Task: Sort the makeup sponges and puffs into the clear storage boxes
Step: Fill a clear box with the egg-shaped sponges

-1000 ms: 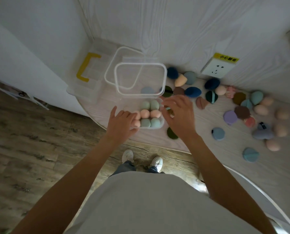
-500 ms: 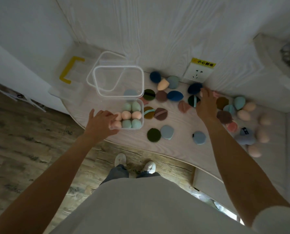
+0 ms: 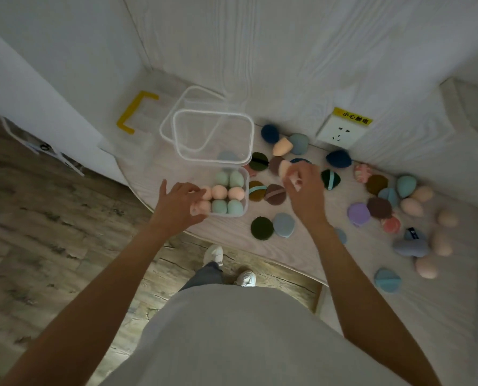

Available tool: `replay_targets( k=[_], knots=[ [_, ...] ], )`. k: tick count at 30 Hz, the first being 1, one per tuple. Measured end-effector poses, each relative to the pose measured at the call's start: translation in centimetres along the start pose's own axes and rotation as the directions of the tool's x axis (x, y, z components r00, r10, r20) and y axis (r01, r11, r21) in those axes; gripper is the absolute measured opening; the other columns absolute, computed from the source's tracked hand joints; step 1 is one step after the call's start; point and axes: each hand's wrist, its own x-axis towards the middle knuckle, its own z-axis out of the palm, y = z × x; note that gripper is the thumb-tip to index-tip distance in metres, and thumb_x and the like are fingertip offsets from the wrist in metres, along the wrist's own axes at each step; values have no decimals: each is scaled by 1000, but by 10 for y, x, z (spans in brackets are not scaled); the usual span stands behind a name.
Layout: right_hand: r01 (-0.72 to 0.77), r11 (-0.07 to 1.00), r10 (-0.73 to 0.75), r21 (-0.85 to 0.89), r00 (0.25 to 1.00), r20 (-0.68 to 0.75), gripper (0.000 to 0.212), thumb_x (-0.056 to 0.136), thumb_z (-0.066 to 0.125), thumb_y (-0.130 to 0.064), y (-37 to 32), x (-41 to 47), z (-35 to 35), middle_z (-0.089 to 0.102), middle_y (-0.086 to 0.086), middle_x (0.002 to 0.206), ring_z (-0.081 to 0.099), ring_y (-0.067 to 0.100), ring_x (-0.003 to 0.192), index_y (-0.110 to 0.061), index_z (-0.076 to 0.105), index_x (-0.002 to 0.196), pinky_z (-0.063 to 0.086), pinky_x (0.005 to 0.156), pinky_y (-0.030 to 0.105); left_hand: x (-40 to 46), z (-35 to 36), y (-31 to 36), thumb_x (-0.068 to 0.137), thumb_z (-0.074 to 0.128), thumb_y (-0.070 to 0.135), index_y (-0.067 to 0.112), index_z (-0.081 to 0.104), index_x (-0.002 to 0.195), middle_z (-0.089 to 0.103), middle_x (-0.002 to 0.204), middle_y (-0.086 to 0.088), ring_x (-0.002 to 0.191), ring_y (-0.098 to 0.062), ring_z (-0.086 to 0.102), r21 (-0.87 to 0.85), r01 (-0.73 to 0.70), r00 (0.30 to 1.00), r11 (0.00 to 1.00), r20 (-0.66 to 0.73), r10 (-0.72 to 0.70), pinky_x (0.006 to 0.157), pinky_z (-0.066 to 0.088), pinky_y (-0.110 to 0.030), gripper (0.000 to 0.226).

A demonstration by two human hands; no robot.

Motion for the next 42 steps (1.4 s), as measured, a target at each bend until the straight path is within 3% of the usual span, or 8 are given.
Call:
replay_targets(
  k=[4,8,13,20,28,34,39,42],
  knots=[
    [115,977,-151,177,967,206,29,82,60,-2,-50,-2,47,50,1,104,45,13,93,-9,51,108,35,81,24,-1,2,-3,51,88,29,10,67,107,69,94,-9,87,-30,65,38,-59,997,998,-44,60,95,30,-65,63],
    [242,967,-255,82,919,299,40,82,59,-10,-77,1,94,56,5,111,46,22,99,-19,56,120,35,87,32,-1,1,-6,48,89,32,8,65,105,71,84,-5,78,-25,67,41,-107,989,993,-98,110,94,37,-59,66],
    [17,966,-122,257,910,397,29,80,64,-3,-93,4,125,61,4,106,56,16,95,-13,56,106,47,81,28,-3,-1,-13,52,86,29,7,65,103,72,80,-4,73,-24,68,-18,-155,985,988,-79,153,97,39,-54,59],
    [237,971,-203,-17,862,464,27,88,56,-11,-91,1,141,59,8,105,59,22,86,-12,55,115,39,70,22,-15,-4,-36,60,83,27,13,67,102,70,101,-2,98,-20,63,-82,-225,967,971,-141,213,104,35,-41,47],
    [440,887,-275,-141,748,604,33,88,50,-11,-90,-7,145,57,9,114,55,25,98,-13,56,121,45,75,35,-22,-5,-38,64,80,37,21,71,86,70,91,3,98,-23,60,63,-201,947,978,-243,210,99,36,-42,29],
    [241,970,-184,-20,791,583,9,84,58,-10,-87,-2,143,66,5,89,61,22,82,-9,62,92,49,73,37,-23,-10,-39,62,80,46,23,69,83,69,84,3,94,-22,62,77,-108,974,991,-190,121,97,37,-43,33],
    [395,896,-148,-202,695,704,21,91,51,-20,-90,7,145,64,10,99,57,25,94,-11,56,110,41,70,33,-22,-14,-38,61,80,45,23,69,84,69,84,4,92,-22,62,54,-97,985,994,-141,104,98,35,-41,34],
    [407,896,-145,-177,644,751,35,89,51,-18,-91,8,144,58,12,117,51,26,109,-10,50,124,42,89,37,-20,-17,-38,59,81,47,22,69,86,68,86,2,92,-23,61,35,-89,993,995,-75,91,95,36,-39,38]
  ],
)
